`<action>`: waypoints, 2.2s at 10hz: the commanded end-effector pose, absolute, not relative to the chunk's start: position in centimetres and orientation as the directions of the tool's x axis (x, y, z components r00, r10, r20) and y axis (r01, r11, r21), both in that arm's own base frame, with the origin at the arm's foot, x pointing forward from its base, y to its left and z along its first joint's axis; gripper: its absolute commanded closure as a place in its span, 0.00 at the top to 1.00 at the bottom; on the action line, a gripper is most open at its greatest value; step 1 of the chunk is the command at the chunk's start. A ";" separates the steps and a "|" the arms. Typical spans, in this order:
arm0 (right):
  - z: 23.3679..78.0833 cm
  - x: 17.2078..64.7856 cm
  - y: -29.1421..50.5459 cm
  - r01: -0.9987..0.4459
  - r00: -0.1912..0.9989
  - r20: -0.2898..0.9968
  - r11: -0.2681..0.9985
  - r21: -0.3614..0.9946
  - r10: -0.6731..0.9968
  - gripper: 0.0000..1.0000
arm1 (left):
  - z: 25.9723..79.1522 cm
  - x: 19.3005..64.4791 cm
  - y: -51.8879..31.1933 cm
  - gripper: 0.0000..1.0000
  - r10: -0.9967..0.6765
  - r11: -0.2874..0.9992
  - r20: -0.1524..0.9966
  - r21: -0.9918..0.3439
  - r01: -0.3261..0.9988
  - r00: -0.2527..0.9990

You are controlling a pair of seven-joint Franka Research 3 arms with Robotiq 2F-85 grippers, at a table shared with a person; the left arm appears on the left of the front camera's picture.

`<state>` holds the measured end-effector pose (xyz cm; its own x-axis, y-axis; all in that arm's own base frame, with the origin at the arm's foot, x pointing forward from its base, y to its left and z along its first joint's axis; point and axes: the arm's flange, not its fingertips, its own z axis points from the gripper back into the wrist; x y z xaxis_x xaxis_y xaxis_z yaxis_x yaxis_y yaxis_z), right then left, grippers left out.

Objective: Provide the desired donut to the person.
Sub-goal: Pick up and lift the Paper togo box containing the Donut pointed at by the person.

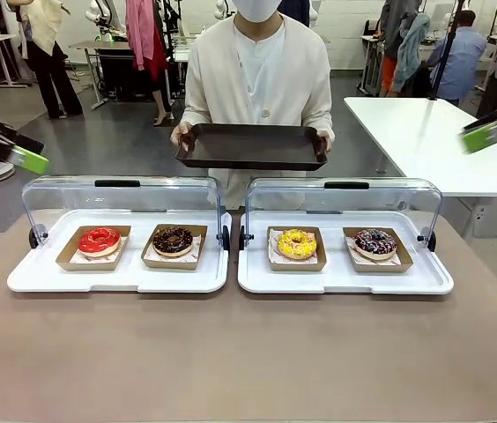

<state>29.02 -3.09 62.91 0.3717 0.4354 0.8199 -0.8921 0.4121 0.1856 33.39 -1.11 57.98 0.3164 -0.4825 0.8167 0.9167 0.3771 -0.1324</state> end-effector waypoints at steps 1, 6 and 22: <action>62.0 32.2 -7.9 -0.948 0.318 0.853 0.149 0.281 0.414 1.00 | 57.9 35.6 2.8 1.00 -0.422 0.245 0.845 -0.243 0.939 0.328; 54.1 33.2 -21.5 -0.936 0.324 0.888 0.248 0.250 0.327 1.00 | 57.8 35.5 13.4 1.00 -0.361 0.277 0.868 -0.250 0.928 0.342; 55.1 30.3 -26.1 -0.860 0.354 0.903 0.464 0.211 0.244 1.00 | 53.6 35.0 19.0 1.00 -0.370 0.429 0.780 -0.338 0.838 0.505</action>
